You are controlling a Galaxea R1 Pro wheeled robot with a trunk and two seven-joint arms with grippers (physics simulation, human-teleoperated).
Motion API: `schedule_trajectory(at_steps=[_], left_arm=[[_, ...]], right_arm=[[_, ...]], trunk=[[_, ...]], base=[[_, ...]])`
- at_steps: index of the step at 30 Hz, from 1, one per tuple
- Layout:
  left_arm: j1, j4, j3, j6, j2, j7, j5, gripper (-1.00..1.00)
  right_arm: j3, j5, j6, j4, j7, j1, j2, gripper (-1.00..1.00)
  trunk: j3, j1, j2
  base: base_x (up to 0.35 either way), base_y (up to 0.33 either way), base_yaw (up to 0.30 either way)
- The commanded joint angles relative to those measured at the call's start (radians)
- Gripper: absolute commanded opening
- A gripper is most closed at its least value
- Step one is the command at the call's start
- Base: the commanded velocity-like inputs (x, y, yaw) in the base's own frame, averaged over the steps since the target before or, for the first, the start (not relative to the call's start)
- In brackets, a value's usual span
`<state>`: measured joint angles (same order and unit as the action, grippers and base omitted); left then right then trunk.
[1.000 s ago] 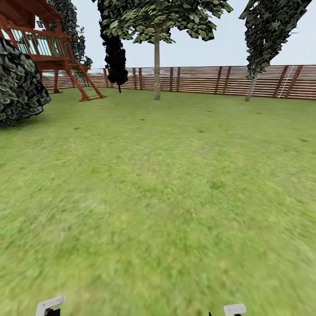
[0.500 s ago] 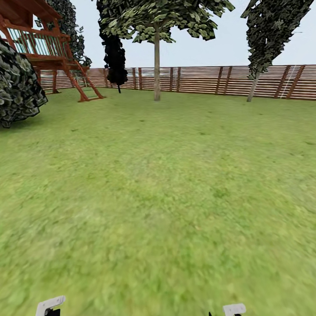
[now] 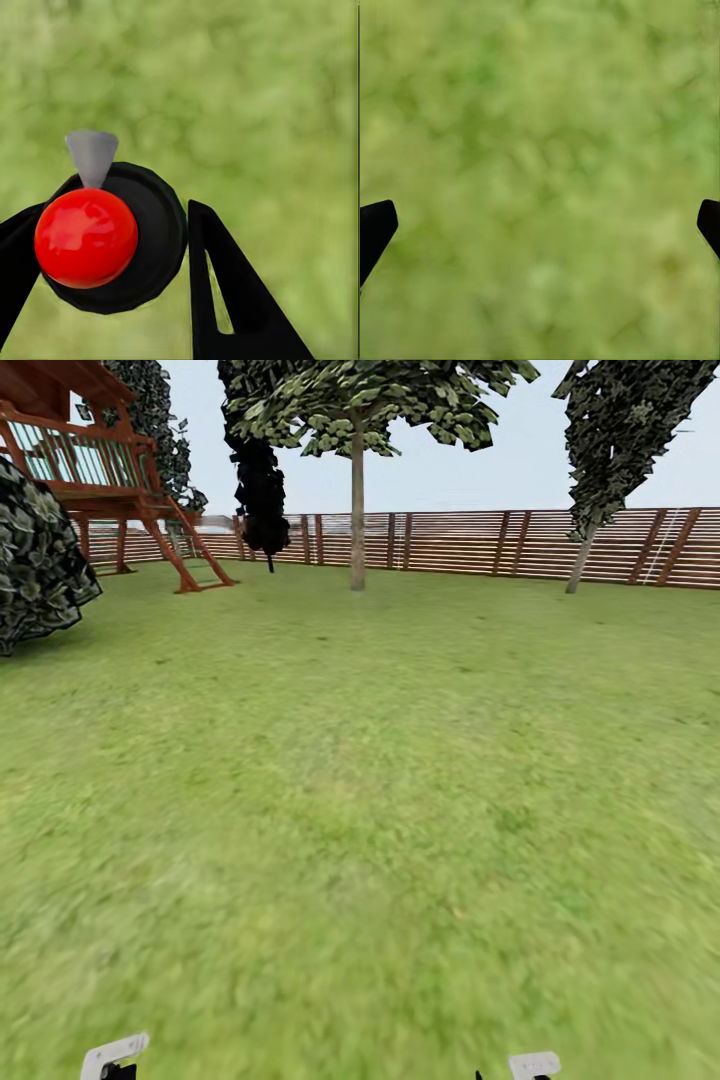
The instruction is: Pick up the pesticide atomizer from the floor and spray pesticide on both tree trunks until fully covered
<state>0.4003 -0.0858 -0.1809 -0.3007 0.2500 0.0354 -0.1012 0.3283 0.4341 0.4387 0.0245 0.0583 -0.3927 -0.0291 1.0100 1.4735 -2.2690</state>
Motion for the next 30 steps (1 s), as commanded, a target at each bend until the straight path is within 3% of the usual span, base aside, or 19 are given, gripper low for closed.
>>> schedule_trajectory(at_steps=[1, 30], left_arm=[[0.0, 0.0, 0.0, 0.0, 0.0, 0.0, 0.0, -1.0], [0.0, 0.0, 0.0, 0.0, -0.001, 0.0, 0.0, -1.0]], right_arm=[[0.0, 0.0, 0.0, 0.0, 0.0, 0.0, 0.0, 1.0], [0.0, 0.0, 0.0, 0.0, 0.0, 0.0, 0.0, 1.0]], trunk=[[0.0, 0.0, 0.0], [0.0, 0.0, 0.0]], base=[[0.339, 0.0, 0.0], [0.339, 0.0, 0.0]])
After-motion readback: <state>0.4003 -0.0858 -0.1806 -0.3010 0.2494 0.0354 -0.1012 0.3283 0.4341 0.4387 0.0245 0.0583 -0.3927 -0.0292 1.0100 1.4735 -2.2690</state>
